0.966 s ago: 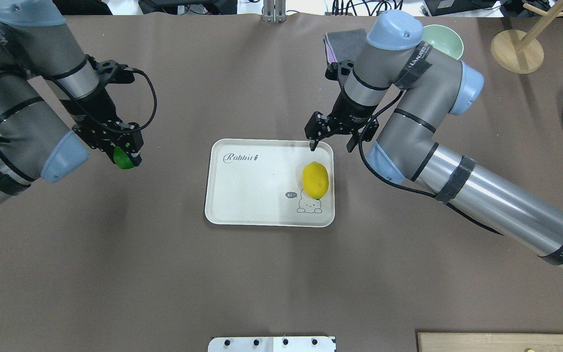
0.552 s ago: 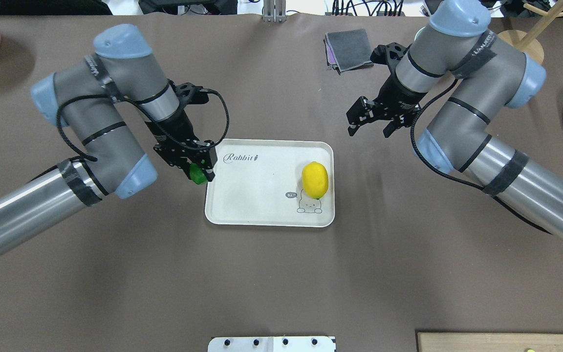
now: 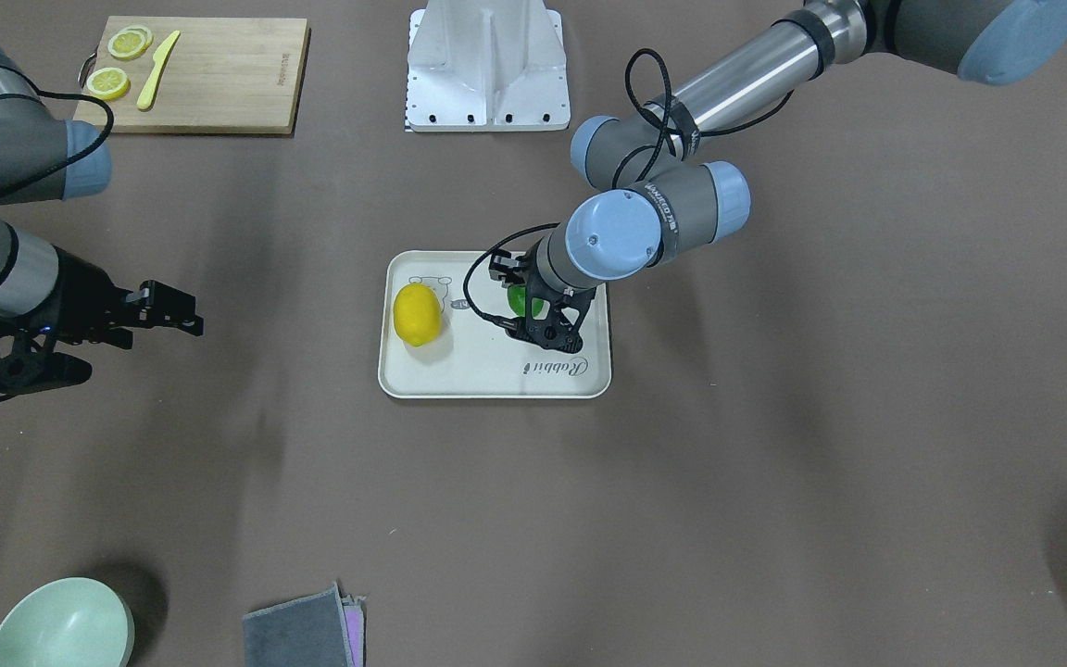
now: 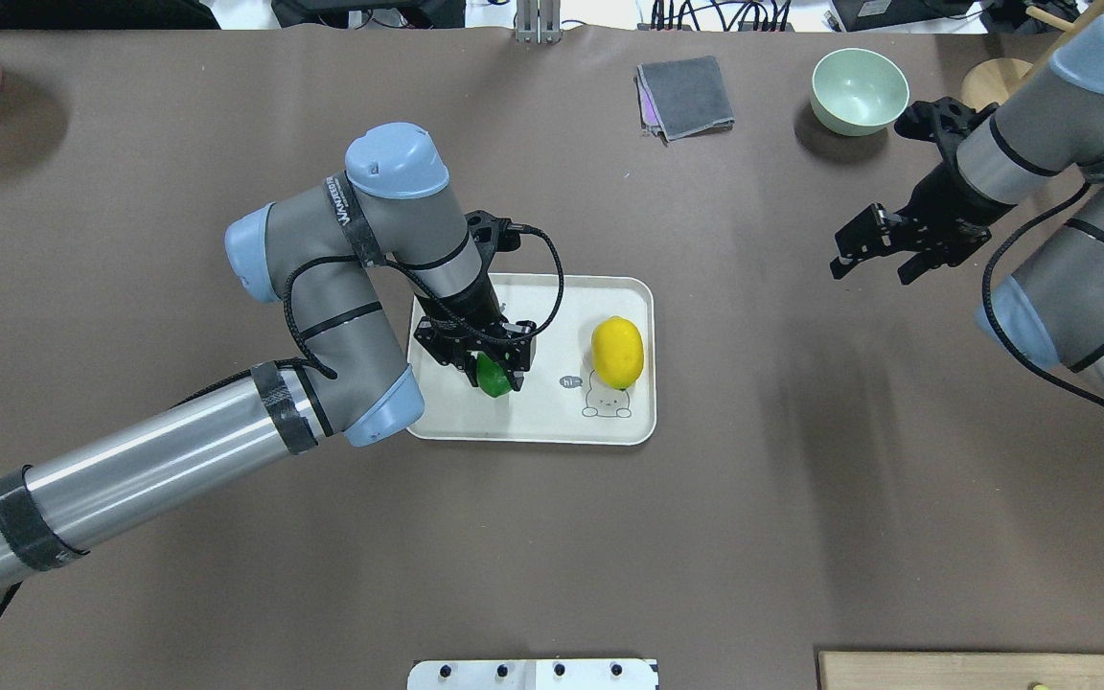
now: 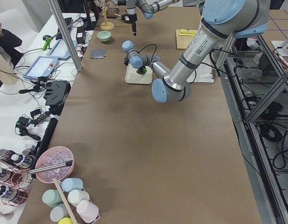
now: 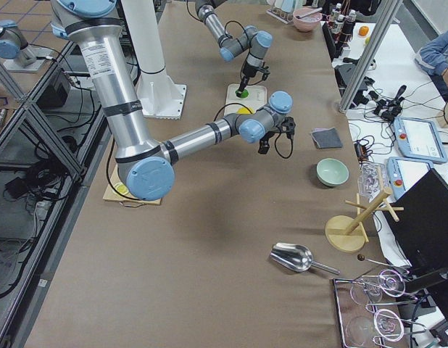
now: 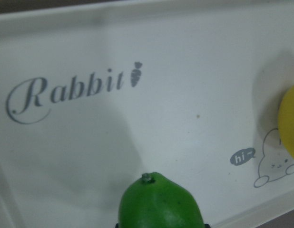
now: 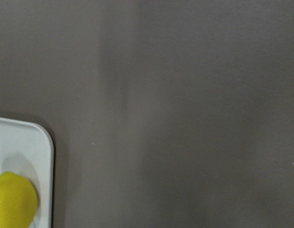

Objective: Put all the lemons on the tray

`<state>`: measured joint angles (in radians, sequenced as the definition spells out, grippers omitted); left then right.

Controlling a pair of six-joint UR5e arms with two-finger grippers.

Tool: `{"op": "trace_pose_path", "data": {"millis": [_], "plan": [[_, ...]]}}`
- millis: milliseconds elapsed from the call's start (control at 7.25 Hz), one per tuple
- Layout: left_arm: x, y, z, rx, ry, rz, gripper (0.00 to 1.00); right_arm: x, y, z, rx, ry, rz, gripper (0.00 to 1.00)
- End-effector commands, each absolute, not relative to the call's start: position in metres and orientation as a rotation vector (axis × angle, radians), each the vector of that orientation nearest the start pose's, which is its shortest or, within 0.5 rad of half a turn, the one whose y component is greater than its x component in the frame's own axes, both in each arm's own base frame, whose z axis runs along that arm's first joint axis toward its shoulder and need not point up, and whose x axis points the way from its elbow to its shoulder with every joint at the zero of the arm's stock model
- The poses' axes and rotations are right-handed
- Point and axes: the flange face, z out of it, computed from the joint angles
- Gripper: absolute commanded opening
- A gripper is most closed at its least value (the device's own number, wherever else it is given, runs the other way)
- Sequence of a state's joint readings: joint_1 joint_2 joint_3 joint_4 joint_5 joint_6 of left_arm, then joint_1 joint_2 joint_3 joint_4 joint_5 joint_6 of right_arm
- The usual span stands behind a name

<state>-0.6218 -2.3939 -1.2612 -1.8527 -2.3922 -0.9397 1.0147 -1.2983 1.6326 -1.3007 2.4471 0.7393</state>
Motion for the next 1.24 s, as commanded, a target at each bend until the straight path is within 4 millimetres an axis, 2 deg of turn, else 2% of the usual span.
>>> {"op": "trace_pose_path", "data": {"millis": [0, 138, 276, 414, 552, 828, 966, 1103], "plan": [[0.584, -0.504, 0.247, -0.194, 1.047, 0.310, 0.48, -0.208, -0.538, 0.479, -0.006, -0.991, -0.108, 0.99], [0.571, -0.508, 0.265, -0.197, 1.036, 0.292, 0.58, -0.186, -0.534, 0.487, 0.007, -0.978, -0.072, 0.99], [0.556, -0.512, 0.274, -0.189, 1.037, 0.276, 0.98, -0.167, -0.536, 0.498, 0.039, -0.961, -0.086, 0.99], [0.533, -0.514, 0.282, -0.193, 1.022, 0.248, 0.98, -0.141, -0.543, 0.517, 0.110, -0.913, -0.146, 0.99], [0.510, -0.519, 0.273, -0.204, 0.989, 0.206, 0.98, -0.115, -0.548, 0.535, 0.076, -0.877, -0.108, 1.00], [0.442, -0.522, 0.235, -0.146, 0.839, 0.105, 0.98, -0.084, -0.551, 0.548, 0.050, -0.822, -0.057, 0.99], [0.412, -0.512, 0.228, -0.088, 0.696, 0.168, 0.98, -0.065, -0.552, 0.556, 0.036, -0.799, -0.058, 0.99], [0.370, -0.511, 0.223, -0.003, 0.563, 0.242, 0.98, -0.040, -0.552, 0.565, 0.030, -0.755, -0.058, 0.99]]}}
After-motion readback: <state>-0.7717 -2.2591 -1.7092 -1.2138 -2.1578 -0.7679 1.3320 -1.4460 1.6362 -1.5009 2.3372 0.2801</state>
